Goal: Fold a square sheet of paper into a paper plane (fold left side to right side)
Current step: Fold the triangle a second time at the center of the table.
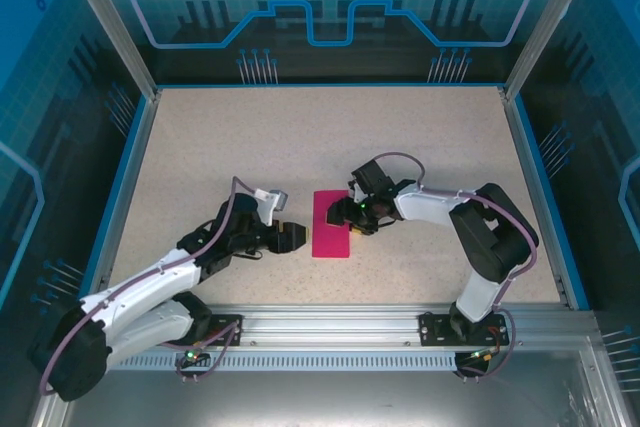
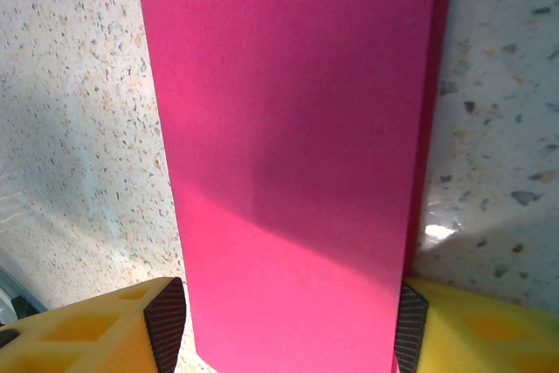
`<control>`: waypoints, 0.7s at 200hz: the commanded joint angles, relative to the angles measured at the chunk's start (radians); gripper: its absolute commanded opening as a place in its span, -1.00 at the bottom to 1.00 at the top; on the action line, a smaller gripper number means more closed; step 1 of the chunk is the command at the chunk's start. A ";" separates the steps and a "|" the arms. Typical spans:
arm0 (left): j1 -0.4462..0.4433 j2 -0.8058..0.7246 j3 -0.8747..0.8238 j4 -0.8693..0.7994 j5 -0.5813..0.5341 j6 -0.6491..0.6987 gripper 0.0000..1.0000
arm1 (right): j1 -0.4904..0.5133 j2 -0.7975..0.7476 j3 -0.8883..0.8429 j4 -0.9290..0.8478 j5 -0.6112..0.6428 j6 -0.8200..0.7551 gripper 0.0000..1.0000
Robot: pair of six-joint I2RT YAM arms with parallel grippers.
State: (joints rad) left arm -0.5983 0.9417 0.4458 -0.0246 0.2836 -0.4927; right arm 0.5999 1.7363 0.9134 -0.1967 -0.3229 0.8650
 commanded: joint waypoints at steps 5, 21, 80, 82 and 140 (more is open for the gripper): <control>-0.015 -0.036 -0.018 -0.012 -0.012 0.057 0.18 | -0.025 0.034 0.035 0.035 -0.054 0.016 0.29; -0.030 -0.035 -0.010 -0.029 -0.015 0.082 0.18 | -0.032 0.041 0.049 0.037 -0.067 0.014 0.28; -0.219 0.044 0.095 -0.121 -0.216 0.169 0.20 | -0.063 0.000 0.086 0.028 -0.120 0.014 0.21; -0.225 0.050 0.099 -0.121 -0.222 0.169 0.20 | -0.063 0.000 0.088 0.025 -0.121 0.014 0.21; -0.388 0.241 0.222 -0.131 -0.421 0.173 0.30 | -0.060 0.002 0.105 0.027 -0.139 0.033 0.21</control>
State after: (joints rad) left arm -0.9321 1.1133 0.5980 -0.1268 -0.0086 -0.3508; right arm 0.5468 1.7607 0.9936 -0.1658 -0.4286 0.8761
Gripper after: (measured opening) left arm 0.636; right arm 0.606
